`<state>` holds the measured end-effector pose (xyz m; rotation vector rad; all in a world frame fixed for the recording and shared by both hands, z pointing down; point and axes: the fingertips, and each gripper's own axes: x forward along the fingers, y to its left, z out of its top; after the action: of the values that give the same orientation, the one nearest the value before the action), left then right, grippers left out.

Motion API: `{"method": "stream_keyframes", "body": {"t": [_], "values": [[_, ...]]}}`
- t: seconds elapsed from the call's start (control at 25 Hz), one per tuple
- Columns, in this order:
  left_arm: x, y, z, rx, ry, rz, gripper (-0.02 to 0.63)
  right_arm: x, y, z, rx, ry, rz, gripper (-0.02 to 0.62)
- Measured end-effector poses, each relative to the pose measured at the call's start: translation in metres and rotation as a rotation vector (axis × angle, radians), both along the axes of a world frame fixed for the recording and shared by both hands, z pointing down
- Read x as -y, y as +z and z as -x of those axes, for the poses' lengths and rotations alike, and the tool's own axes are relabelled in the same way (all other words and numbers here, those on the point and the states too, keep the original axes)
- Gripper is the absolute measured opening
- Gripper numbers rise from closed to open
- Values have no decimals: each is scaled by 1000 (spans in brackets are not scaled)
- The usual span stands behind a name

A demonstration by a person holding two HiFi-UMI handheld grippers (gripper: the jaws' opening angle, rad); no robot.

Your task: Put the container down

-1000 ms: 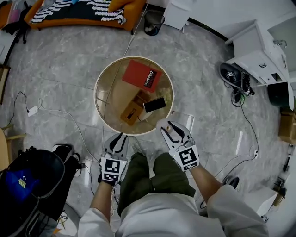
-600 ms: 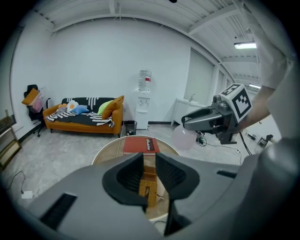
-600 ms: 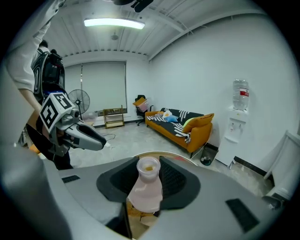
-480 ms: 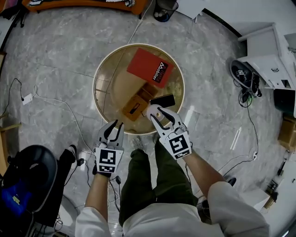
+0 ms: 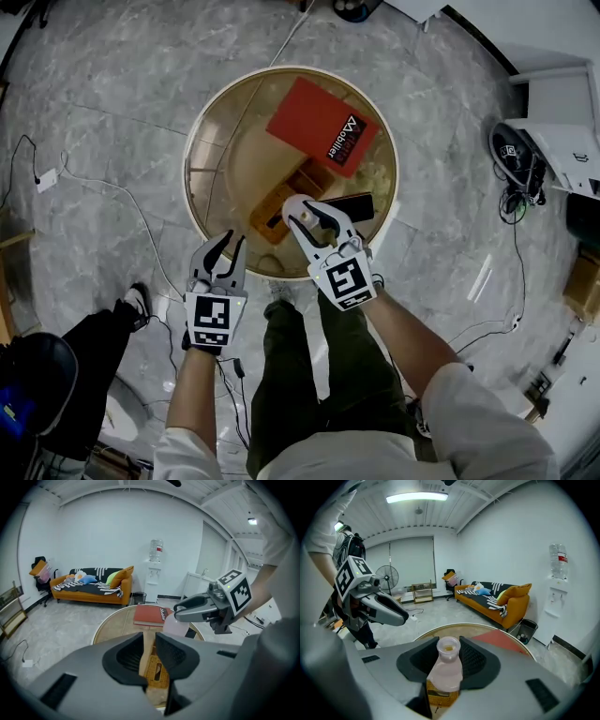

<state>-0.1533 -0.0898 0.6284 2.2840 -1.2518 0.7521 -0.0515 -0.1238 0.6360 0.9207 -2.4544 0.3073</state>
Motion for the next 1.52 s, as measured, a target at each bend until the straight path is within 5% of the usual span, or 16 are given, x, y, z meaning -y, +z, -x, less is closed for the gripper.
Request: {"method": "stream_keyframes", "body": {"t": [0.64, 1.52], "values": [[12, 64, -1, -8, -18, 76, 84, 41, 94, 20, -24, -41, 37, 155], [-1, 88, 10, -17, -37, 120, 84, 44, 127, 36, -46, -82, 16, 156]]}}
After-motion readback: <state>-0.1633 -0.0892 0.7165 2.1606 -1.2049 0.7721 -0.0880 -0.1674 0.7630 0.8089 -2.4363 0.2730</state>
